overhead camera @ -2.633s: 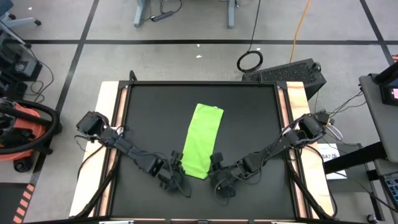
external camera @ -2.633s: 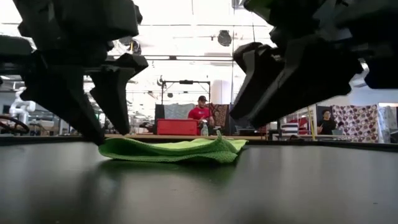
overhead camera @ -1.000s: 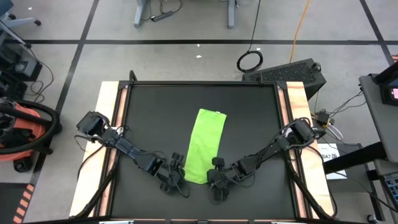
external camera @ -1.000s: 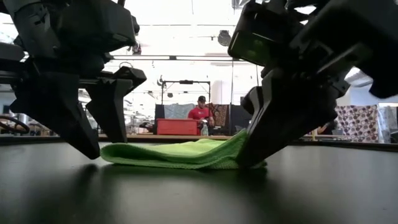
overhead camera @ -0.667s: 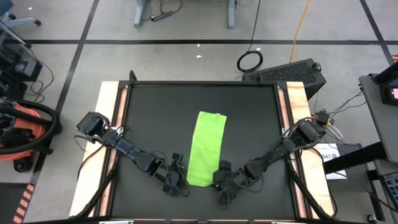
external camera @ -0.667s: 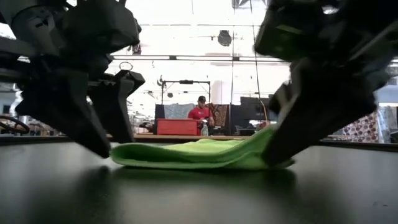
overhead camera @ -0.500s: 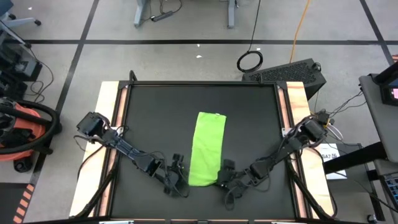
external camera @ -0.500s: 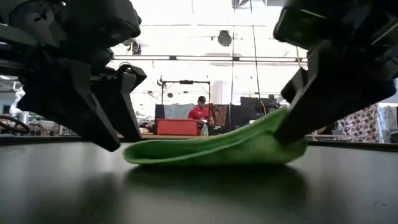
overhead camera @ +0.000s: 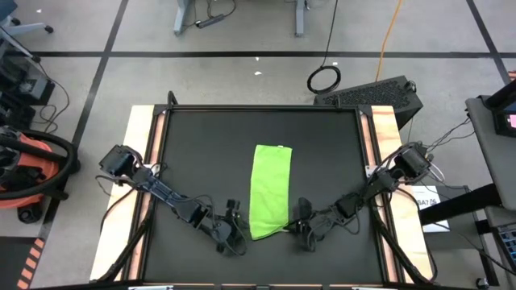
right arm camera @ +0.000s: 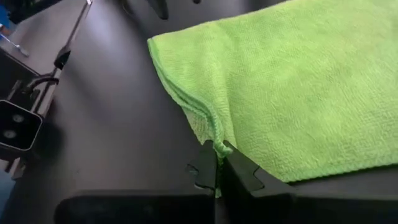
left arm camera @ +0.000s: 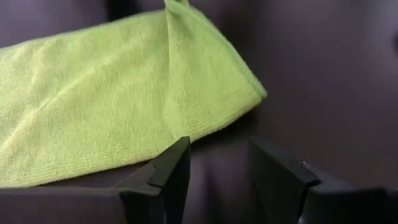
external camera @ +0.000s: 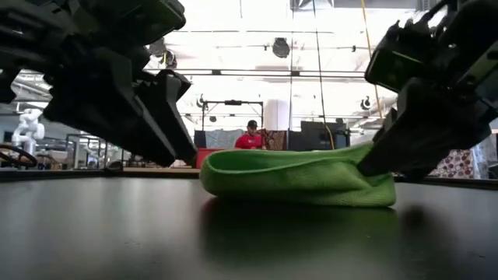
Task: Roll towel
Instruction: Roll the green microfiber cloth
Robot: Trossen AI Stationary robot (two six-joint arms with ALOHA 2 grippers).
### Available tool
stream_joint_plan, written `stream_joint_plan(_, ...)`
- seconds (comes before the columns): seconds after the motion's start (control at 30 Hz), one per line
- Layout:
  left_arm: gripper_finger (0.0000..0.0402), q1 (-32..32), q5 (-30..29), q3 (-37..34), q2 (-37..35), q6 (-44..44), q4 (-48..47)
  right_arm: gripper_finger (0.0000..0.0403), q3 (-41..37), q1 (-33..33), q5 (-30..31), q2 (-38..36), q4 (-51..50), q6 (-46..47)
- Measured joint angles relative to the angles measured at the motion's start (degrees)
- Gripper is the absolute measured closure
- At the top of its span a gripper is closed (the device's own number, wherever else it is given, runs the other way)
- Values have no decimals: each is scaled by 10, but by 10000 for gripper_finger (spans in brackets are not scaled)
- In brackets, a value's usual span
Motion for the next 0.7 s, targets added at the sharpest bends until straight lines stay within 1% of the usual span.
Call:
stream_joint_plan(0.1,231,-2,-3,0,0,-4,20,402,-7,0,-2,0,11,12)
stream_joint_plan(0.2,225,-10,-29,0,0,8,22,402,-7,-2,-7,0,12,12)
stream_joint_plan(0.33,204,-25,-35,0,4,38,28,402,-7,-11,-20,0,16,17)
stream_joint_plan(0.47,180,-47,-42,0,31,68,58,402,-7,-22,-31,0,16,15)
stream_joint_plan(0.67,171,-54,-118,27,75,71,75,402,-7,-26,-31,0,16,12)
stream_joint_plan(0.7,171,-52,-122,32,82,73,79,402,-7,-26,-31,0,16,12)
